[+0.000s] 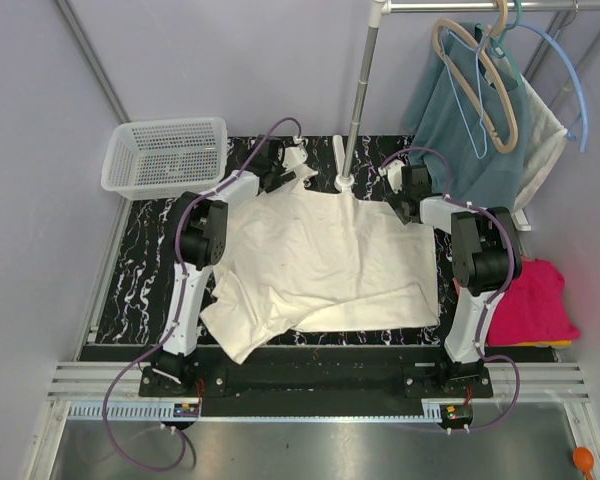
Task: Fold and stack the t-shirts
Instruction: Fold the tshirt
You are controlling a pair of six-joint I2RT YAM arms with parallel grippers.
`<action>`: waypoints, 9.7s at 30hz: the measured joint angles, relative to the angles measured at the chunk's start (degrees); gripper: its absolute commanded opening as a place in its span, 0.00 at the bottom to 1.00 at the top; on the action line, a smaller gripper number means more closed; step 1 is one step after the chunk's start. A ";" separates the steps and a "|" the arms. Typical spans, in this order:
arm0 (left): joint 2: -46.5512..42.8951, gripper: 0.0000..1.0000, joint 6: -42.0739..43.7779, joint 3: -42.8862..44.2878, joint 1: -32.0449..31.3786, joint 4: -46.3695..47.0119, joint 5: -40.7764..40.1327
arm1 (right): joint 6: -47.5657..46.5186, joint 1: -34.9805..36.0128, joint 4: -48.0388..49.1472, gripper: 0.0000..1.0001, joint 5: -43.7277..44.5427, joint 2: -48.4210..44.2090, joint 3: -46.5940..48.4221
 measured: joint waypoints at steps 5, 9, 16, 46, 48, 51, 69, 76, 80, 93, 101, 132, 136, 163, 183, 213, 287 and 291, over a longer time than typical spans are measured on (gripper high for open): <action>2.58 0.92 2.12 3.26 -0.09 1.22 -1.57 | -1.36 -0.17 0.76 0.68 2.27 2.14 2.25; 4.24 0.93 3.85 5.44 -0.07 2.10 -2.99 | -2.36 -0.72 0.98 0.67 3.65 4.09 4.68; 7.13 0.95 6.25 9.14 0.22 3.39 -5.35 | -3.72 -1.57 1.18 0.67 5.92 6.03 7.06; 3.30 0.99 5.11 1.68 1.40 8.81 -9.62 | -2.58 -2.21 -2.27 0.75 7.30 8.44 13.29; 0.94 0.99 4.09 -0.35 1.42 8.17 -9.68 | -1.73 -2.19 -3.91 0.81 6.03 5.75 11.93; -3.08 0.99 2.62 -2.56 1.40 7.63 -9.75 | -0.42 -2.12 -5.84 0.95 3.89 0.57 9.68; -50.45 0.99 -0.35 -46.05 -3.23 -2.08 -4.26 | -2.21 -1.33 -29.97 0.73 -14.16 -24.15 -9.46; -62.49 0.99 -1.22 -54.55 -3.26 -12.81 1.64 | -5.14 -1.31 -36.17 0.66 -20.48 -25.55 -13.31; -66.53 0.99 -1.31 -57.90 -3.28 -15.82 3.32 | -6.69 -1.31 -37.79 0.62 -22.75 -25.57 -14.29; -68.43 0.99 -1.44 -63.47 -3.28 -19.02 3.82 | -10.38 -1.31 -38.18 0.56 -23.76 -23.23 -14.80; -68.72 0.99 -1.42 -63.67 -3.28 -19.02 3.78 | -11.41 -1.31 -38.16 0.54 -23.78 -21.88 -14.82; -71.76 0.99 -1.51 -67.45 -3.26 -18.75 3.56 | -11.63 -1.31 -37.88 0.00 -23.28 -20.02 -15.91; -75.10 0.99 -1.70 -68.89 -3.26 -21.16 4.76 | -10.99 -1.31 -37.88 0.00 -22.58 -20.76 -15.98; -82.77 0.99 -12.22 -74.95 -26.03 -39.52 19.43 | -4.37 -1.31 -39.56 0.00 -19.23 -26.05 -12.68; -73.99 0.99 -13.14 -76.24 -42.88 -34.67 18.99 | -1.14 -1.31 -39.60 0.00 -16.52 -21.90 -10.19; -77.20 0.00 -15.37 -77.13 -43.41 -31.41 7.89 | -0.70 -1.31 -41.13 0.00 -16.76 -26.77 -11.19; -50.40 0.12 26.27 -53.86 -22.21 -7.69 -13.79 | -1.07 -1.27 -39.26 0.37 -7.67 -27.41 -7.52; -47.28 0.42 27.47 -53.44 -21.86 -4.42 -13.86 | -0.83 -1.27 -38.95 0.50 -7.45 -27.30 -7.52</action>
